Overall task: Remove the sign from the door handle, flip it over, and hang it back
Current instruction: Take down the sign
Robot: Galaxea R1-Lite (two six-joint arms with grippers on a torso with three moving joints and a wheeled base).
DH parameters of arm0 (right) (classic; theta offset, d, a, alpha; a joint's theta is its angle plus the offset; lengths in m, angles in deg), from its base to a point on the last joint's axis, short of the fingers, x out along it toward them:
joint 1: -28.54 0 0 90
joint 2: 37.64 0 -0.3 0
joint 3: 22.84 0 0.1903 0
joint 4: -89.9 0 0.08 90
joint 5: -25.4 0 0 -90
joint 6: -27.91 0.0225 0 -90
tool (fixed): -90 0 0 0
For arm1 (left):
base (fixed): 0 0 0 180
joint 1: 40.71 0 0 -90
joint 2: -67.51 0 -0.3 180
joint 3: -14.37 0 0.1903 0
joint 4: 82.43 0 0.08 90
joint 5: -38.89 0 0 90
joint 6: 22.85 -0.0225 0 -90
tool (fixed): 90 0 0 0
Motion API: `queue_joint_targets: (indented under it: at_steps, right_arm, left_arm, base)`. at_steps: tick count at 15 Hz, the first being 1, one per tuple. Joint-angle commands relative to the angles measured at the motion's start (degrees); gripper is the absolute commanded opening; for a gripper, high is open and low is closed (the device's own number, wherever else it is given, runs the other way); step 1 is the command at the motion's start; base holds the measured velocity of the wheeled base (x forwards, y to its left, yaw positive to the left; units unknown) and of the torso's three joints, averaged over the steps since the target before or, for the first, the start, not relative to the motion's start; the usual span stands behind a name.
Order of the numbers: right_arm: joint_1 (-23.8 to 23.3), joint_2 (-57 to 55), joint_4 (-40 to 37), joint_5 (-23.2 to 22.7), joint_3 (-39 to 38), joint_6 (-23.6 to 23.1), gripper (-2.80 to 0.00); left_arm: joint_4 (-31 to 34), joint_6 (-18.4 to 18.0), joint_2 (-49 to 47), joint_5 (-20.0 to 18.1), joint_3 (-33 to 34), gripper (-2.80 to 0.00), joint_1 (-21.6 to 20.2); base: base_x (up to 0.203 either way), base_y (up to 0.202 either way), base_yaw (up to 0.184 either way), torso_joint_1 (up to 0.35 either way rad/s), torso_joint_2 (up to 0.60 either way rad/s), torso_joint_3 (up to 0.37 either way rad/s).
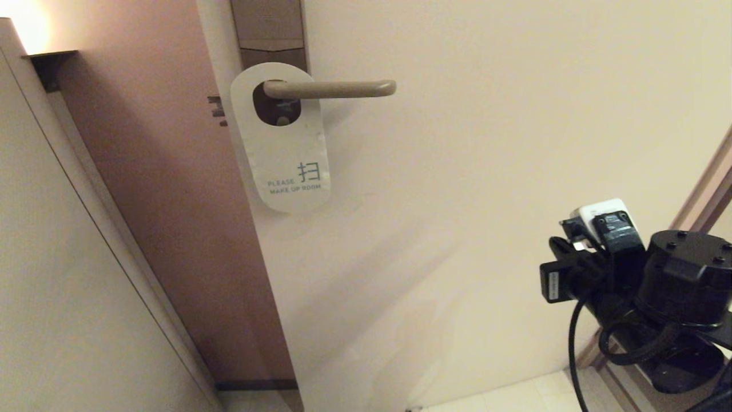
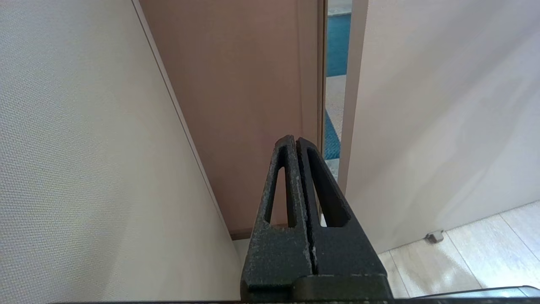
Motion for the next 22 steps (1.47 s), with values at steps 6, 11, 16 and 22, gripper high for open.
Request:
queue_joint_targets:
  at_steps: [6,11,16,22]
  right_arm:
    - [-7.05,9.92,0.17,0.29,-9.16,-0.27,-2.8]
    - [-11.02,19.85,-0.73,0.76,-19.11,-0.72,-2.8]
    - [-19.22,29.44,-2.98,0.79,-22.03,-1.22,-2.8]
    - [-19.39,37.41,-8.41,-0.08,-22.04,-1.66,-2.8]
  left_arm:
    - [-0.01,-0.02,-0.08,-0.01,0.0,-2.8,-0.01]
    - [-0.01,-0.02,-0.08,-0.01,0.0,-2.8,-0.01]
    - [-0.01,-0.02,-0.08,-0.01,0.0,-2.8,-0.01]
    - [-0.01,-0.02,-0.08,-0.01,0.0,-2.8,-0.01]
  base:
    - [0.0,0.0,0.0,0.0,0.0,0.0]
    - [0.0,0.0,0.0,0.0,0.0,0.0]
    - [0.0,0.0,0.0,0.0,0.0,0.0]
    - [0.0,0.0,0.0,0.0,0.0,0.0]
